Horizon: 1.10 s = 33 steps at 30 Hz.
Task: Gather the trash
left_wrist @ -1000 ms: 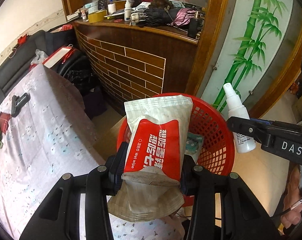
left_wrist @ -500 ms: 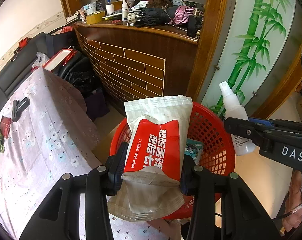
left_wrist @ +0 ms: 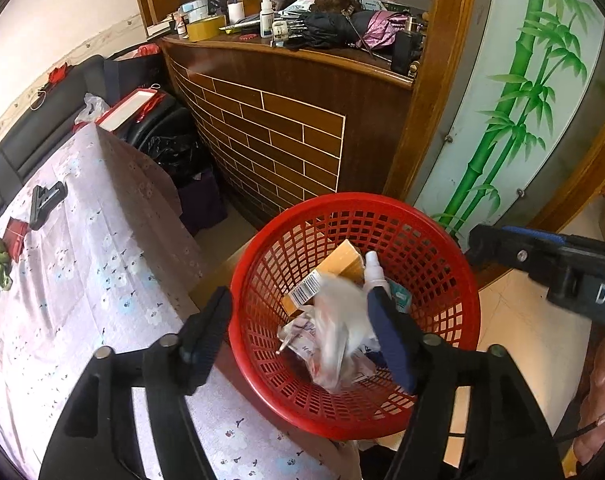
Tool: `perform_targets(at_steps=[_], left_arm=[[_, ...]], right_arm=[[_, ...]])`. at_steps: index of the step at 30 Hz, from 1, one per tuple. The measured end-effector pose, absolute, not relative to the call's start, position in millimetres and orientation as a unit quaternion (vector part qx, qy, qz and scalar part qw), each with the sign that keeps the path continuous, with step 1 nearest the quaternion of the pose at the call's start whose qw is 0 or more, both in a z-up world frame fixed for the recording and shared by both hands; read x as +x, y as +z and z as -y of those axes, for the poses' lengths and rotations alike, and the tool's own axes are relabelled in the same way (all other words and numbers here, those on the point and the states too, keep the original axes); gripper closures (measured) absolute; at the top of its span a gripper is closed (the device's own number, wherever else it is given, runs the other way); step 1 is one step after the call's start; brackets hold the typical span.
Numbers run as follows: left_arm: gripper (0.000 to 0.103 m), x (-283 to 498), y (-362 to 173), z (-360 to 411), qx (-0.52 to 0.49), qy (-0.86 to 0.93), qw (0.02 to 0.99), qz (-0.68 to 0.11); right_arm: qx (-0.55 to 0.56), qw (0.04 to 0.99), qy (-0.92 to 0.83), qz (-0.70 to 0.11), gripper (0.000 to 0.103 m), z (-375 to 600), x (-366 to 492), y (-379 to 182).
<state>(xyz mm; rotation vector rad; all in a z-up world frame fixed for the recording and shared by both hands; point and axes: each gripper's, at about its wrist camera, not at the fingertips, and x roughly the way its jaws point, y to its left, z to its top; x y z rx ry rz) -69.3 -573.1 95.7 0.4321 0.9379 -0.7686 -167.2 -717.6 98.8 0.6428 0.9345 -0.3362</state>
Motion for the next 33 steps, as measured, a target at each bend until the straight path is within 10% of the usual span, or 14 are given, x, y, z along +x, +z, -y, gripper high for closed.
perform_targets(at_steps=[15,33], left_arm=[[0.011,-92,139,490,0.172,-0.363,0.846,-0.351],[0.006,-126,161,378,0.202,-0.337,0.869,-0.301]], right_arm=[[0.158,0.85,-0.296,-0.406,0.018,670,-215,143],[0.118,0.865,-0.308,-0.378,0.012,543,-250,163]])
